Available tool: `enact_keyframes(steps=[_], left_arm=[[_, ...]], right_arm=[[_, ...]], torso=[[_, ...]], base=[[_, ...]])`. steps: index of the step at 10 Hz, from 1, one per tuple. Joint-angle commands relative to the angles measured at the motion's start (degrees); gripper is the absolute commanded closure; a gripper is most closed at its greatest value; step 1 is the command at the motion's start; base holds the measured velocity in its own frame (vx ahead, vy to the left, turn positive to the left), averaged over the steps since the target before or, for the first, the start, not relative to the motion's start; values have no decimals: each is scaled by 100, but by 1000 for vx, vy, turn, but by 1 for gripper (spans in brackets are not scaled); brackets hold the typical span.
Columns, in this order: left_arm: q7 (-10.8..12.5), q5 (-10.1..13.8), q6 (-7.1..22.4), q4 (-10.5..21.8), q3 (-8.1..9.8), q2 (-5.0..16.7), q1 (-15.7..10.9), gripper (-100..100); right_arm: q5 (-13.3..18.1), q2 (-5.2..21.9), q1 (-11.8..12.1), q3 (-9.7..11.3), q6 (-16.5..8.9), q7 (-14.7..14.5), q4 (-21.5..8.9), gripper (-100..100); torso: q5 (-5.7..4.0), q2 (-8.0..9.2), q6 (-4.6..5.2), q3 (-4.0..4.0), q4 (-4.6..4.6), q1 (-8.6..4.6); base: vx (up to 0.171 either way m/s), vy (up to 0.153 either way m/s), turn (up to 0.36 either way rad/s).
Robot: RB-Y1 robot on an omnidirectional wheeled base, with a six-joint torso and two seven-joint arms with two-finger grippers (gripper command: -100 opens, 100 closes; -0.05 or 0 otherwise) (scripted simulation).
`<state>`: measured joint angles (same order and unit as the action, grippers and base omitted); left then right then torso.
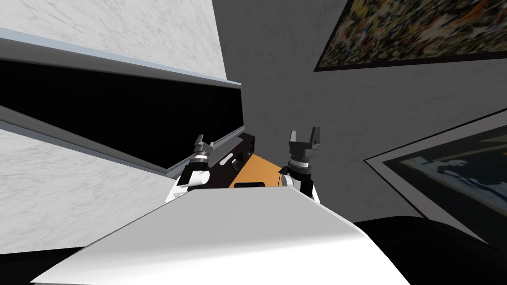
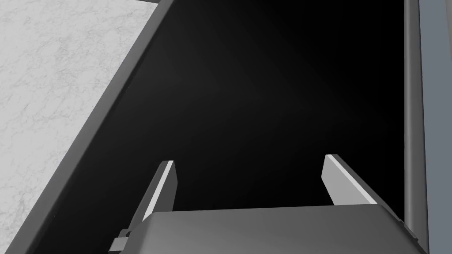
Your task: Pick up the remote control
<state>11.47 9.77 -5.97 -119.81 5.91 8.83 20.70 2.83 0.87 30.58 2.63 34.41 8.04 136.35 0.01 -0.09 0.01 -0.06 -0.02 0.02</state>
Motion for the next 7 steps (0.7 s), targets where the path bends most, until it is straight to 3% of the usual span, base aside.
enact_keyframes(steps=[1,7], left_arm=[[84,127,286,100,46,21,-71,-100],[316,464,1123,439,172,40,-298,-100]], right_arm=[[0,0,0,0,0,0,0,0],[0,0,0,0,0,0,0,0]], torso=[[0,0,0,0,0,0],[0,-4,-1,-2,-1,-1]], base=[[26,4,85],[33,0,67]])
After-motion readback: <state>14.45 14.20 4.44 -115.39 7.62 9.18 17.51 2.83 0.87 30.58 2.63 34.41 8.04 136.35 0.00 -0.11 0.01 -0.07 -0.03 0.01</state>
